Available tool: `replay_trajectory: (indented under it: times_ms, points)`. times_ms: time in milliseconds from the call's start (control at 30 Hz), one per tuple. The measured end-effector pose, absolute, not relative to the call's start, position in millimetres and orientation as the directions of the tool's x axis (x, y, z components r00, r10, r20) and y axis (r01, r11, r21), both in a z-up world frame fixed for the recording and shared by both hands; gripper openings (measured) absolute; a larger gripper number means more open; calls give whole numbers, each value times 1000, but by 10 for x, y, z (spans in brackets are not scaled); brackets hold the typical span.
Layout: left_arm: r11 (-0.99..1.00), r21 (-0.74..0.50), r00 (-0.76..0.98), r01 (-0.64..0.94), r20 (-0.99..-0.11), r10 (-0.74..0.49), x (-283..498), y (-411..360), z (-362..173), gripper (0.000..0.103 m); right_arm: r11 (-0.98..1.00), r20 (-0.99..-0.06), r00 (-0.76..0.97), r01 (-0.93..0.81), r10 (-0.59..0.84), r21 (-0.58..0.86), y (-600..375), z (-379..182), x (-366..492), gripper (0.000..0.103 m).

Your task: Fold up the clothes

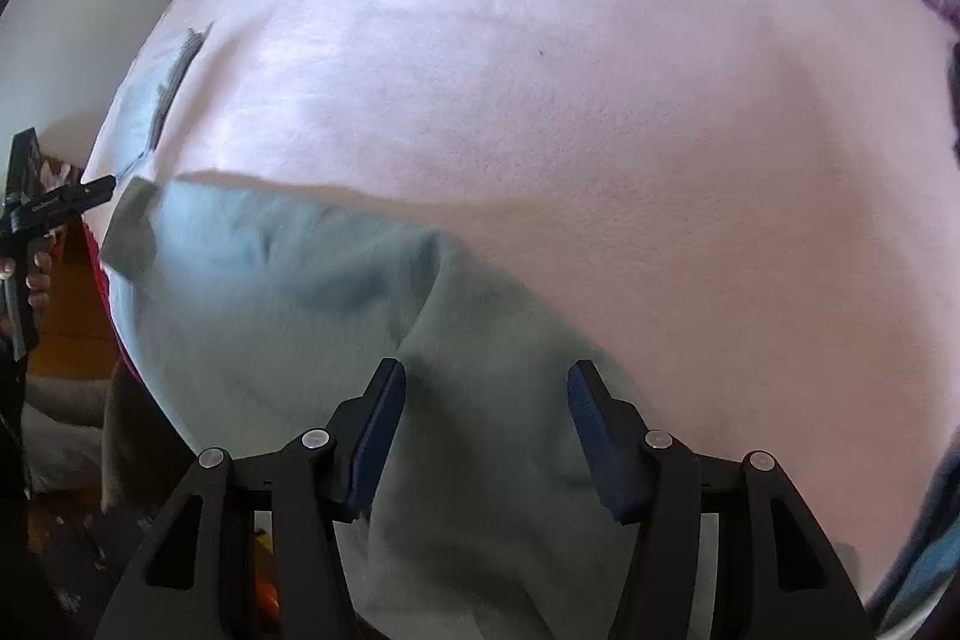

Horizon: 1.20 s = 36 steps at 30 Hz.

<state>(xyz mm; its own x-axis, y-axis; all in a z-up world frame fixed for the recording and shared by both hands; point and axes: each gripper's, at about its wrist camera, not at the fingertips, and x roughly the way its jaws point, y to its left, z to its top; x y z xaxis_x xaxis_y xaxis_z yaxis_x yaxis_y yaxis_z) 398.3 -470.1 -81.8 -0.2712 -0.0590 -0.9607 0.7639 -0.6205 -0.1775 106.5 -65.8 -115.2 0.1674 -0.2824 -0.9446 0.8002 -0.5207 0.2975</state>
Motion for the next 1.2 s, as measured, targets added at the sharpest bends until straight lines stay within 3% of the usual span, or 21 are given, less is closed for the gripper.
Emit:
replay_trajectory:
  times_ms: [233,267,333,367,400,600,767,867,1000,1033,1133,1200]
  points:
    - [-696,-43,-59,716,-998,0,3635,-4574,-1348,52,-527,-955,175,803,-241,280,-835,-1410,1003,63]
    - [-716,-24,-33,698,-999,2,3600,-4516,-1406,44,-508,-960,159,822,-230,257,-846,-1397,1038,57]
    - [-745,-34,-55,666,-998,-4,3575,-4408,-1366,20,-500,-964,139,833,-225,236,-799,-1363,1071,33]
    - [-738,-56,-76,672,-997,7,3584,-4388,-1327,7,-505,-962,139,828,-236,243,-758,-1339,1072,13]
    - [-726,-74,-107,683,-994,1,3604,-4370,-1254,6,-509,-959,139,823,-246,250,-717,-1316,1072,10]
    - [-733,-179,-395,656,-909,-131,3829,-4210,-426,5,-489,-866,41,811,-499,320,-326,-625,1204,9]
    - [-727,-203,-519,656,-820,-240,4108,-4080,109,6,-476,-693,-243,864,-679,164,21,105,1602,11]
    - [-735,-155,-472,660,-847,-245,4257,-4090,-118,7,-427,-829,-91,884,-552,188,-100,-371,1805,20]
    - [-694,-105,-319,712,-929,-186,4369,-4184,-703,7,-484,-886,71,816,-458,316,122,-899,1762,21]
    - [-686,-112,-313,719,-933,-176,4420,-4184,-766,7,-503,-855,88,776,-511,381,309,-843,1707,21]
    - [-668,-127,-302,733,-941,-153,4557,-4177,-927,7,-591,-829,5,698,-560,404,737,-681,1482,25]
    - [-663,-135,-306,737,-940,-150,4596,-4171,-952,7,-690,-859,-84,637,-505,343,1011,-616,1159,28]
